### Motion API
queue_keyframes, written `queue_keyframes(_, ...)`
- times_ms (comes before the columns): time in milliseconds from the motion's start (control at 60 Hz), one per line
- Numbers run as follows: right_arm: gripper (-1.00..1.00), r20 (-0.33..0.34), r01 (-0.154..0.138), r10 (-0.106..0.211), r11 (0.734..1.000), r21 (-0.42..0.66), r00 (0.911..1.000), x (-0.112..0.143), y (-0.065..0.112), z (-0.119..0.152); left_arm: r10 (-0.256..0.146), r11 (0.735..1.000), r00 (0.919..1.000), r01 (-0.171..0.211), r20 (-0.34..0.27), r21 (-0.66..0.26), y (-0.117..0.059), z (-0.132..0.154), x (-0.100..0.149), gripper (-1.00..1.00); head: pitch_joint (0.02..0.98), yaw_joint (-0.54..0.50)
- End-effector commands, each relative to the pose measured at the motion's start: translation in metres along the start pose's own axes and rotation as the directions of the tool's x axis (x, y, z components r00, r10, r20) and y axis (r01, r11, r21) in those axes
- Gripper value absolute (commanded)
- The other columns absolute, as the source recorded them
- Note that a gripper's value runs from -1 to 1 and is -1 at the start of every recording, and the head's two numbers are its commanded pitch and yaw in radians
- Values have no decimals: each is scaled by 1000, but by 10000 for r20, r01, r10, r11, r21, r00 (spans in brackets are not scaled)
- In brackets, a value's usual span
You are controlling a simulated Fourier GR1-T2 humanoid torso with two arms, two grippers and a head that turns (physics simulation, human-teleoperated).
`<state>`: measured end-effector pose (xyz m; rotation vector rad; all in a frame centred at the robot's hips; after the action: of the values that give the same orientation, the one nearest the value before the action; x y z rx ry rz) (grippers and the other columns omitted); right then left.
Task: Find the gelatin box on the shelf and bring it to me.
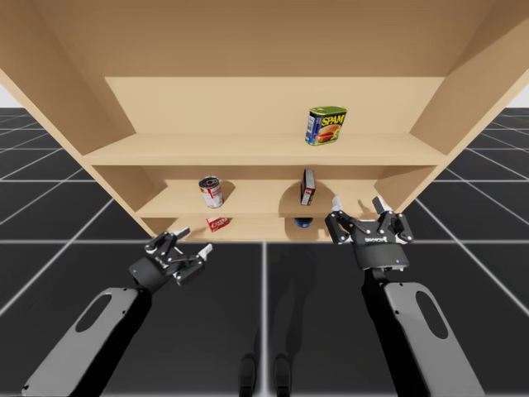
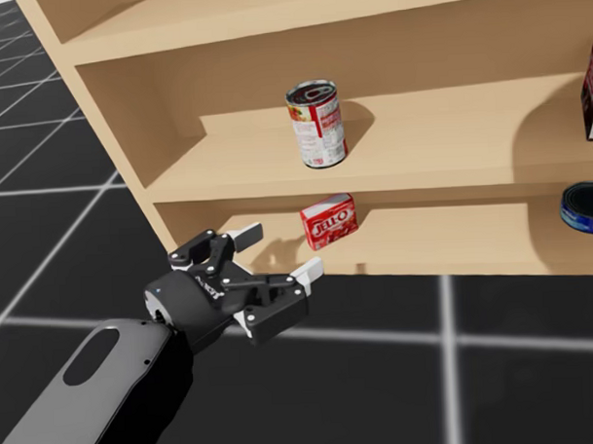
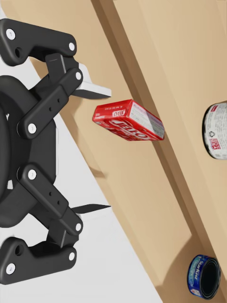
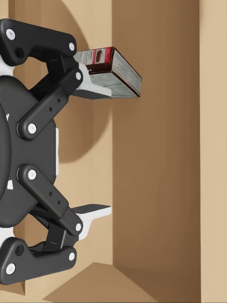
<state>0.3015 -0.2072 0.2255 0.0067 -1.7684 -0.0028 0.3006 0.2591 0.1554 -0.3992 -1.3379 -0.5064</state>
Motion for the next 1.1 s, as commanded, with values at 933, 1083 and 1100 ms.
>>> queue_keyframes(933,-1000,66,-120,122,9996,-239,9999,-1,-8,-2,811,9963,9944,-789,-672,344,21,-95,-17,903,751,278)
queue_keyframes(1083,-1000,64,-117,118,9997,-230,9999,-1,-8,-3,660,9977,9964,-652,-529,178,16,-86,-11,1000,752,275)
queue_keyframes(1100,-1000,64,-121,123,9997,-227,9999,-2,-8,-3,551,9984,9972,-543,-498,166,15,-82,-8,1000,751,276)
